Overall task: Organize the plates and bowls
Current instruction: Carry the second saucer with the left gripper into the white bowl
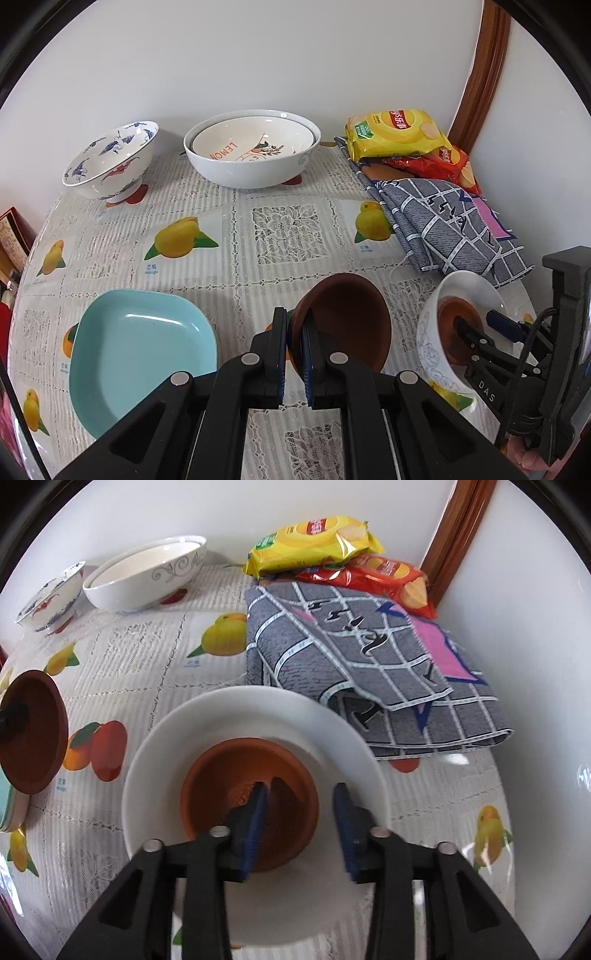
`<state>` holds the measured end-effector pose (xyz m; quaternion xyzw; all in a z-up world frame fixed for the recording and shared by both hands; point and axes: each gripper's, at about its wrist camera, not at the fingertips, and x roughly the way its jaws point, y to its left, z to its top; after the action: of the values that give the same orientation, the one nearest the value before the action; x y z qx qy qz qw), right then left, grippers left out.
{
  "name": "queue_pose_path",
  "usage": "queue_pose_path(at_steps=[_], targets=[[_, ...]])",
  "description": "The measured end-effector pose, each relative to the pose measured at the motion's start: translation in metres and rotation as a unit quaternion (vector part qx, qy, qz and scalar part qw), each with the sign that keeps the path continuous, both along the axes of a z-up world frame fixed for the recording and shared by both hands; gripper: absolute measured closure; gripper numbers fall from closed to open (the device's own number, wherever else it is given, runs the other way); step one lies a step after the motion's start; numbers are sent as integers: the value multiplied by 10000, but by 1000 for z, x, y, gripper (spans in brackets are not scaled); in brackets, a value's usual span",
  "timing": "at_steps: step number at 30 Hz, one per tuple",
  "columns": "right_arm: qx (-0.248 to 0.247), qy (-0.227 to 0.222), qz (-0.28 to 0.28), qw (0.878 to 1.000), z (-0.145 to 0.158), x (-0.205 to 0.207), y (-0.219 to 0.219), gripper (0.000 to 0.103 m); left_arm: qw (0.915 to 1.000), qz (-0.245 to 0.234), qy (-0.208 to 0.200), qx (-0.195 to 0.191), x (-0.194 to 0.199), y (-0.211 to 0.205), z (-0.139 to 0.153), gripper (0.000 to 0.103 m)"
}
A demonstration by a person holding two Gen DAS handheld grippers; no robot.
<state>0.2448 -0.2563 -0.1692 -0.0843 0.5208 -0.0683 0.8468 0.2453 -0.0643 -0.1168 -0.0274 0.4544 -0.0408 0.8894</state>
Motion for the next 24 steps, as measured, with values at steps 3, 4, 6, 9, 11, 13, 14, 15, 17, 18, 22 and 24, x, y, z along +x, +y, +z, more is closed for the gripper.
queue_pose_path(at_steps=[3, 4, 6, 9, 11, 13, 14, 15, 17, 18, 22, 24], targets=[[86, -113, 13, 9999, 12, -7, -3, 62, 10000, -30, -67, -15, -7, -4, 8, 95], [157, -162, 23, 9997, 18, -11, -4, 62, 10000, -43, -80, -26, -9, -5, 10, 95], [307, -272, 24, 9992, 29, -18, -8, 62, 9999, -80, -117, -48, -13, -10, 16, 95], [488, -495, 13, 9976, 49, -31, -16, 62, 9997, -148, -182, -63, -20, -18, 23, 95], [618, -669, 22, 9958, 62, -40, -24, 61, 9995, -210, -213, -96, -24, -25, 27, 95], [713, -789, -21, 9943, 72, -46, -32, 60, 9993, -272, -214, -147, -27, -32, 30, 95], [768, -846, -54, 9934, 77, -50, -37, 60, 9991, -314, -224, -159, -29, -37, 31, 95], [818, -881, -83, 9927, 80, -53, -42, 60, 9990, -343, -236, -165, -30, -41, 32, 95], [910, -938, -141, 9913, 86, -60, -52, 59, 9986, -427, -243, -183, -32, -50, 32, 95], [932, -962, -168, 9909, 88, -63, -56, 59, 9983, -487, -235, -197, -33, -55, 32, 95], [955, -1044, -286, 9895, 92, -74, -75, 59, 9975, -637, -207, -214, -31, -73, 32, 95], [945, -1042, -358, 9894, 91, -78, -84, 59, 9971, -691, -187, -239, -28, -81, 30, 95]])
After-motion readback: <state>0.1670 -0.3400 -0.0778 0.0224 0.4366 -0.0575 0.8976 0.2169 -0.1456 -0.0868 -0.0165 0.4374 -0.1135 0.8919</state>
